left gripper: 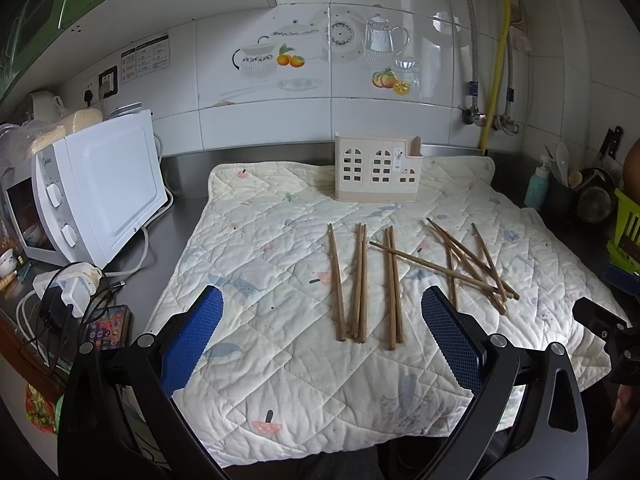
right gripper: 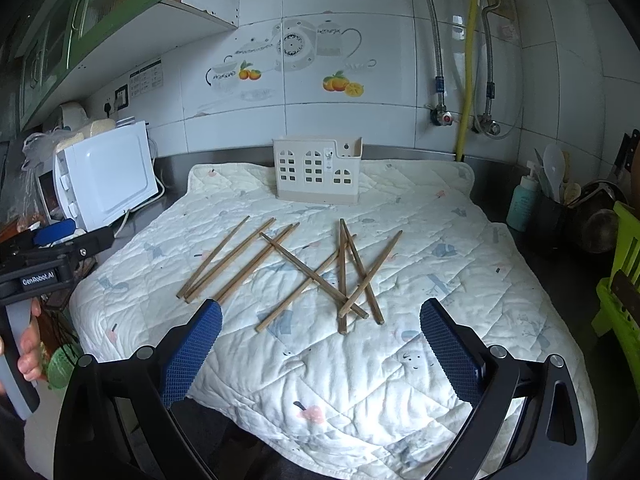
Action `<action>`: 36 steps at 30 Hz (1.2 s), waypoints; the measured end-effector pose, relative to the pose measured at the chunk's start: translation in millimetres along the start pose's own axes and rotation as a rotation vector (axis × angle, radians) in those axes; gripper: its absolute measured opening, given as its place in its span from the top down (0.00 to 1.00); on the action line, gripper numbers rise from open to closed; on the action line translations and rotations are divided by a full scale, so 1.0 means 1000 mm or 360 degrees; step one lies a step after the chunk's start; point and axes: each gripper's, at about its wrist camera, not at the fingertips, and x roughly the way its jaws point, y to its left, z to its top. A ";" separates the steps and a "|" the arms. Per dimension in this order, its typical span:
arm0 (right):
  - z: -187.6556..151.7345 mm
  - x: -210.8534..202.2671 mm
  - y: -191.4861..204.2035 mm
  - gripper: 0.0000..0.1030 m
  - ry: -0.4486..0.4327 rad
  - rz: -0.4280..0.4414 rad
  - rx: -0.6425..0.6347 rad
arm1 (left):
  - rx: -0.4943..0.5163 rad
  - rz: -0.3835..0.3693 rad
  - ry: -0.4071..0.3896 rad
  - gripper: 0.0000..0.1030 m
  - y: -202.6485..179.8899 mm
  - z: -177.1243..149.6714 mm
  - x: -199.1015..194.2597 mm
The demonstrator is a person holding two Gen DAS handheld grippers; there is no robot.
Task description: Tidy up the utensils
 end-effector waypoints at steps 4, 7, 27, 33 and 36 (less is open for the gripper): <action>-0.002 0.005 -0.006 0.07 0.0017 -0.0018 0.0016 | -0.0015 0.0003 0.0013 0.05 0.003 -0.001 0.005; -0.003 0.012 -0.010 0.08 0.0024 -0.0033 0.0045 | -0.0013 0.0002 0.0028 0.05 0.000 -0.002 0.011; 0.000 0.097 -0.026 0.58 0.0180 -0.0101 0.0266 | -0.0103 -0.0019 0.0125 0.05 0.023 -0.009 0.063; -0.002 0.121 -0.030 0.76 0.0257 -0.0099 0.0328 | -0.0119 -0.0031 0.0160 0.05 0.026 -0.011 0.077; -0.003 0.130 -0.032 0.79 0.0283 -0.0115 0.0354 | -0.0116 -0.0037 0.0177 0.06 0.026 -0.012 0.084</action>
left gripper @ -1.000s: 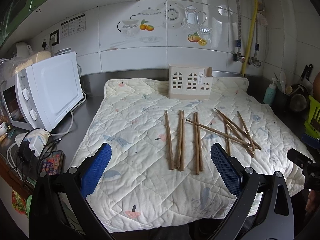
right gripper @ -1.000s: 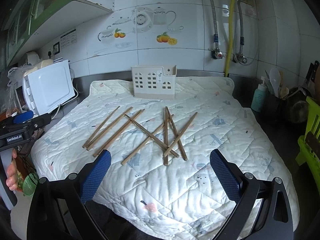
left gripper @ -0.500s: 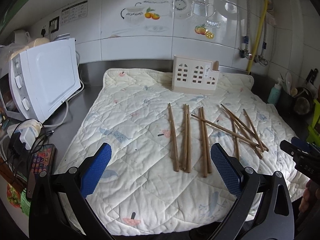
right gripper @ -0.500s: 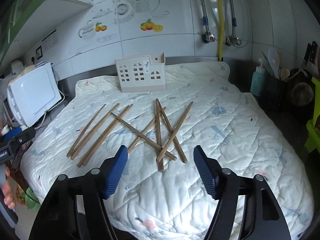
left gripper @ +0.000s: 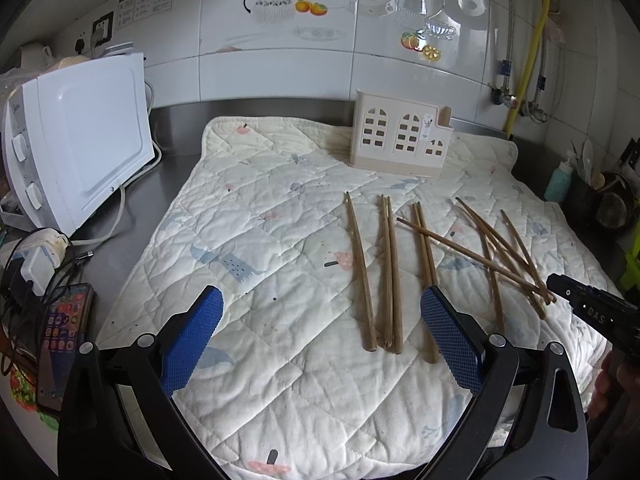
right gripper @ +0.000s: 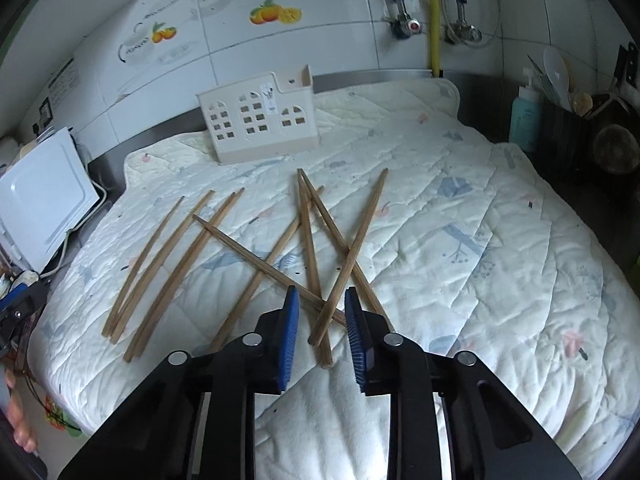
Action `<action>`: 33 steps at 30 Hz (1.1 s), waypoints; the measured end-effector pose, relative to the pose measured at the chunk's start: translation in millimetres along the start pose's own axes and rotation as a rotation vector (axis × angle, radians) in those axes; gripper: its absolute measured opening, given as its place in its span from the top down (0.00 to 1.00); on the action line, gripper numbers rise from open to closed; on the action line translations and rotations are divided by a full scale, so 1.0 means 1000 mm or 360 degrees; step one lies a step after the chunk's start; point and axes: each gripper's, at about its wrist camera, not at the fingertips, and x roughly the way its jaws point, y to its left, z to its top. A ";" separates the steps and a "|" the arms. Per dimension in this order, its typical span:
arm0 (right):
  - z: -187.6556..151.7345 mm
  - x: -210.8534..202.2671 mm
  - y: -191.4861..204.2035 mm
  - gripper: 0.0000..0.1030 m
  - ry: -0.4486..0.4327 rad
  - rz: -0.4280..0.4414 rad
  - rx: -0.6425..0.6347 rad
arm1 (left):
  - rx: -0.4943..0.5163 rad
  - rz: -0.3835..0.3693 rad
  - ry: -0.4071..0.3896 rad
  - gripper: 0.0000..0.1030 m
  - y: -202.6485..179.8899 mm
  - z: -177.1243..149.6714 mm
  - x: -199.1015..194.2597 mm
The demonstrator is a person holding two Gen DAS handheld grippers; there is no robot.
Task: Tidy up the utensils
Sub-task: 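Close the right gripper on a wooden chopstick while the left gripper approaches another chopstick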
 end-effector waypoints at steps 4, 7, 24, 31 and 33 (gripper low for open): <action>0.002 0.008 -0.003 0.85 0.0024 -0.0013 0.0035 | 0.0009 -0.0013 0.0024 0.06 -0.001 -0.001 0.009; 0.006 0.015 -0.004 0.86 0.0042 -0.0018 0.0057 | 0.0011 -0.0019 0.0035 0.06 -0.001 0.000 0.015; 0.012 0.030 -0.016 0.92 0.0087 -0.0073 0.0146 | -0.0002 -0.0155 0.0167 0.21 -0.006 -0.007 0.048; 0.014 0.016 -0.020 0.93 0.0012 -0.0078 0.0090 | -0.0075 -0.0232 0.0260 0.48 -0.006 -0.010 0.067; 0.015 0.010 -0.020 0.93 -0.0013 -0.0070 0.0070 | -0.0090 -0.0223 0.0281 0.54 -0.006 -0.009 0.072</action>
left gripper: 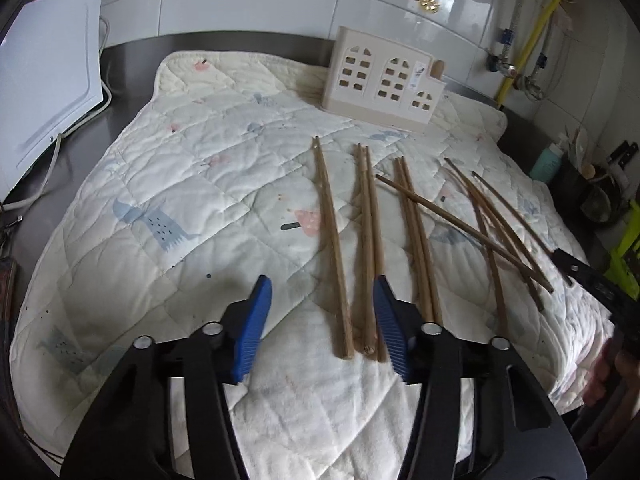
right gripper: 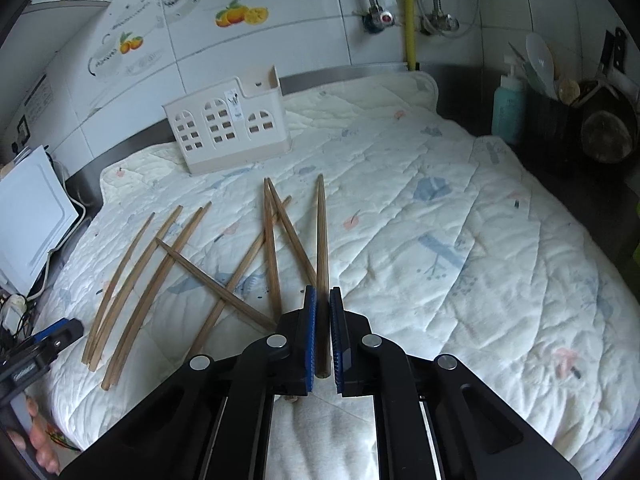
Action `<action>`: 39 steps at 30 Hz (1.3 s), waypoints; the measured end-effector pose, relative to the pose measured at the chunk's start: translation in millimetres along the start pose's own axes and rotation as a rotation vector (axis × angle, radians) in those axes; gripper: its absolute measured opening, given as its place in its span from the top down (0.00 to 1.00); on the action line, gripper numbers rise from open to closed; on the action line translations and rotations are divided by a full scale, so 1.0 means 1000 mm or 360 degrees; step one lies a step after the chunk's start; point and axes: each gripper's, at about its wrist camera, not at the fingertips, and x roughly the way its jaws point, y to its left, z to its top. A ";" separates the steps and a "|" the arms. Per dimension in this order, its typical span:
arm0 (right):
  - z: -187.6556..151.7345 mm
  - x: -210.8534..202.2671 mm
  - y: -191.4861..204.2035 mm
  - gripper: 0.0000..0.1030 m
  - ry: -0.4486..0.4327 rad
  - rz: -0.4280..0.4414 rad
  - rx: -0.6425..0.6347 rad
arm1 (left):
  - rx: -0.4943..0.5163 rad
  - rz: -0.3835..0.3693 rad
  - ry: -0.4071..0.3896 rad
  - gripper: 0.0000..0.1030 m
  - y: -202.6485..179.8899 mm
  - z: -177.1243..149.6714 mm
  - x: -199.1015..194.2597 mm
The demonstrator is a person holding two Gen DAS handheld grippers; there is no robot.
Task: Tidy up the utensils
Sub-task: 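Close the right gripper on a wooden chopstick while the left gripper approaches another chopstick, then grasp a chopstick with the left gripper and lift it while the right gripper lifts its chopstick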
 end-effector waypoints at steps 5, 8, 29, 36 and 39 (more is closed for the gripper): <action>0.003 -0.012 0.001 0.93 -0.0058 -0.0011 -0.0072 | 0.0000 0.0000 0.0047 0.71 -0.002 0.002 0.010; 0.005 -0.017 -0.001 0.93 -0.0080 0.0003 -0.0085 | -0.0001 -0.0012 0.0077 0.76 -0.004 0.001 0.015; 0.029 -0.038 -0.005 0.93 -0.0202 0.0050 -0.0207 | -0.0005 0.0192 0.0041 0.86 -0.022 -0.001 0.025; 0.040 -0.048 -0.002 0.93 -0.0252 0.0029 -0.0280 | -0.0088 0.0095 0.0059 0.88 -0.012 0.003 0.025; 0.042 -0.050 0.000 0.93 -0.0260 0.0024 -0.0295 | -0.0057 0.0096 0.0055 0.88 -0.014 0.001 0.027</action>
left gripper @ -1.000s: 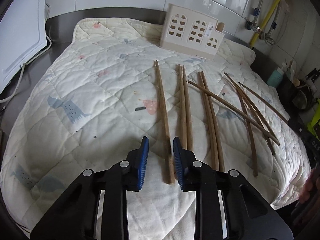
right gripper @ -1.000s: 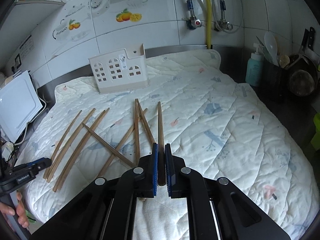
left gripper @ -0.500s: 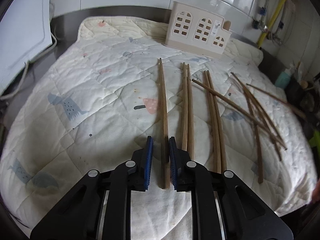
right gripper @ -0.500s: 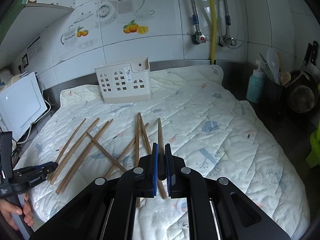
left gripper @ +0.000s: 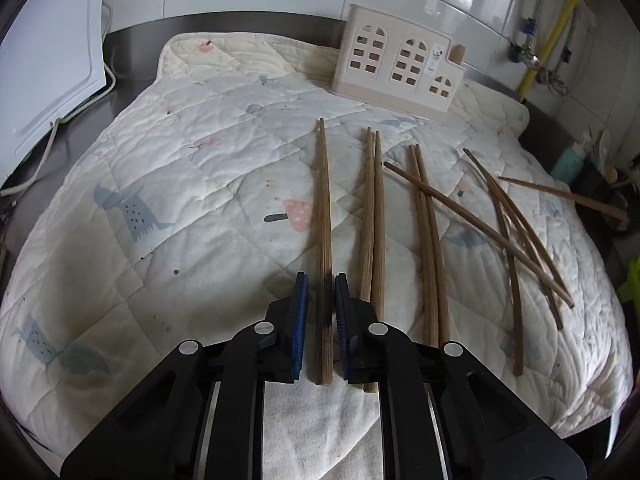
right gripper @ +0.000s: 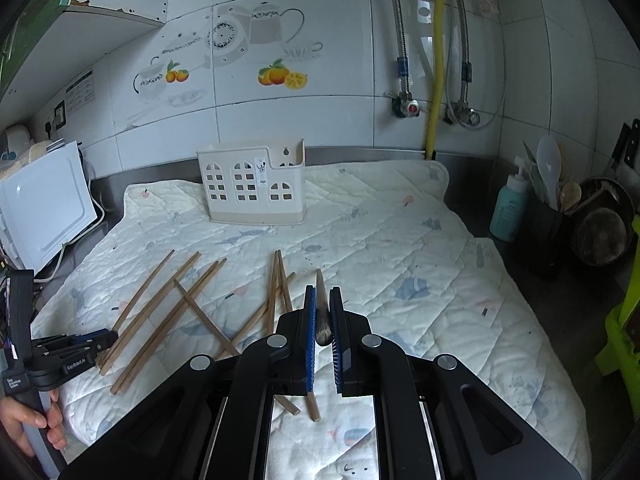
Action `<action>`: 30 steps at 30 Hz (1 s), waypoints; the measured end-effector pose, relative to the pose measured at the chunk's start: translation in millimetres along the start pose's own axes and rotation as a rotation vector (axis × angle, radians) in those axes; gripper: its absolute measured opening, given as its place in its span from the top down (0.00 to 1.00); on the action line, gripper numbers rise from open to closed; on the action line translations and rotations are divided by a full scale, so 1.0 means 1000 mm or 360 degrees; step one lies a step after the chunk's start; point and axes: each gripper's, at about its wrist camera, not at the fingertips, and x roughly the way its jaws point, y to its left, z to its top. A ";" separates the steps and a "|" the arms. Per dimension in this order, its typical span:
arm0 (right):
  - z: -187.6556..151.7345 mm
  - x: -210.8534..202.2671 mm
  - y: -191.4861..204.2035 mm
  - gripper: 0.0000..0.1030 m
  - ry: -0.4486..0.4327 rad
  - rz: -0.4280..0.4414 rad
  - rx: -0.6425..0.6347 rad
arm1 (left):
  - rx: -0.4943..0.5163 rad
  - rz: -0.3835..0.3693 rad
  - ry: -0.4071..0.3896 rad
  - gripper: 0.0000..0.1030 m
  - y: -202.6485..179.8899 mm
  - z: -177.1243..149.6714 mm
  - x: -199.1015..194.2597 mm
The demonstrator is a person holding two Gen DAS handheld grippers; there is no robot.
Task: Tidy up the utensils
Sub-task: 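Grasp a chopstick with the left gripper and lift it while the right gripper lifts its chopstick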
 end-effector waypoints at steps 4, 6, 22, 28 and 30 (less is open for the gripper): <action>0.003 -0.002 0.002 0.93 0.0002 0.0008 -0.0003 | 0.0062 0.0025 -0.0026 0.88 -0.005 -0.002 0.001; 0.004 -0.004 0.003 0.93 0.0002 0.0022 -0.0001 | 0.0052 0.0003 -0.0010 0.90 -0.002 0.000 0.000; 0.068 -0.015 -0.004 0.94 -0.0001 0.0233 -0.0070 | 0.0101 -0.0246 -0.0166 0.94 0.007 0.054 -0.047; 0.101 -0.005 -0.002 0.94 0.0009 0.0306 -0.0107 | 0.0152 -0.0256 -0.0255 0.95 0.008 0.084 -0.056; 0.114 -0.002 -0.002 0.94 0.0007 0.0328 -0.0103 | 0.0169 -0.0271 -0.0275 0.95 0.007 0.094 -0.057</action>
